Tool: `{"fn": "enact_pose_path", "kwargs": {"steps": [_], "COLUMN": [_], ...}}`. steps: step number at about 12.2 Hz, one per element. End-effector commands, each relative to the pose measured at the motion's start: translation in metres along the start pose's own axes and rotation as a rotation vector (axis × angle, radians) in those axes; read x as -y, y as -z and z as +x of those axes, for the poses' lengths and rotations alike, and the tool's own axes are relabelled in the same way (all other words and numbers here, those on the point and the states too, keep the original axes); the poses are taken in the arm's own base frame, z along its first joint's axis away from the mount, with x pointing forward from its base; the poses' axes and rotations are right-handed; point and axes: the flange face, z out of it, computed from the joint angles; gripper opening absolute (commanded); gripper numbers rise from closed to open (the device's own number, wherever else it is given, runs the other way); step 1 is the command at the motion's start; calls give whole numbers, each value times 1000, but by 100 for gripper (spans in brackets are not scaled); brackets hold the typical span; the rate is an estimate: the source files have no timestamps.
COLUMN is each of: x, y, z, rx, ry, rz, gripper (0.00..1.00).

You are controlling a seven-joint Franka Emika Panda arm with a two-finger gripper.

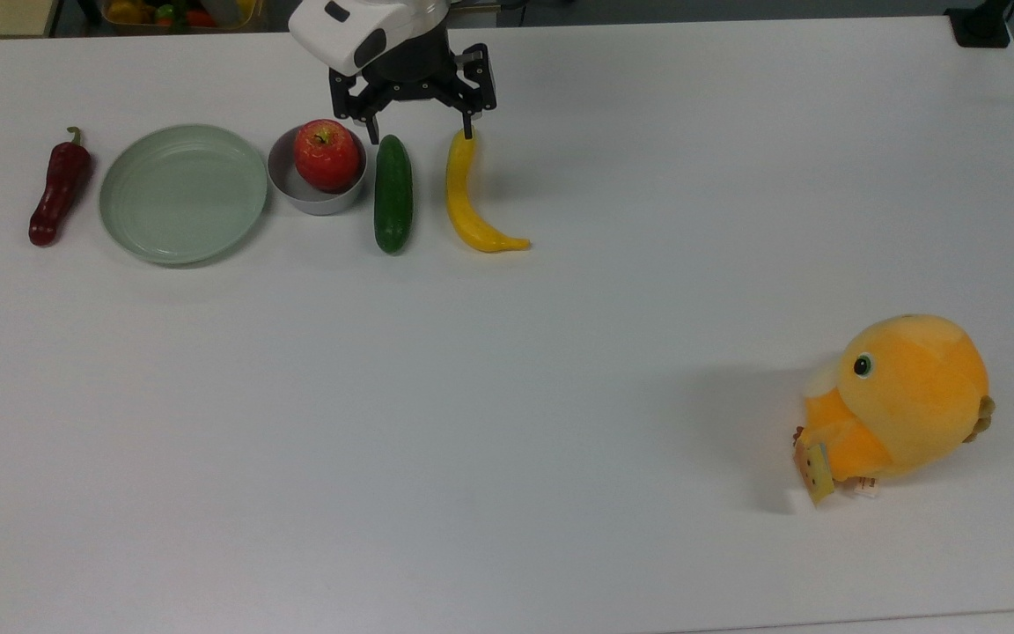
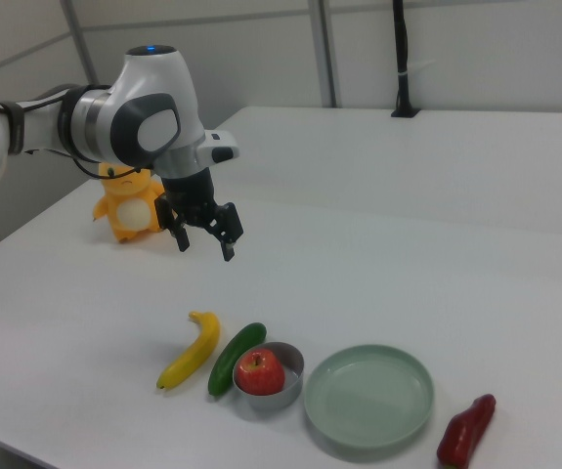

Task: Red apple placed in the center of the desktop
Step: 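Move the open gripper down over the red apple in the grey bowl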

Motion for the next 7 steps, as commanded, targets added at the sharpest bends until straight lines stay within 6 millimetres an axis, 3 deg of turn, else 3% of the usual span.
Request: {"fn": "enact_pose_path", "kwargs": {"steps": [1, 7], "x": [1, -4], "y": [5, 6], "z": [-7, -15], "rx": [-1, -1], "ry": [-14, -1], "rz": [-18, -48], "gripper": [100, 100]}}
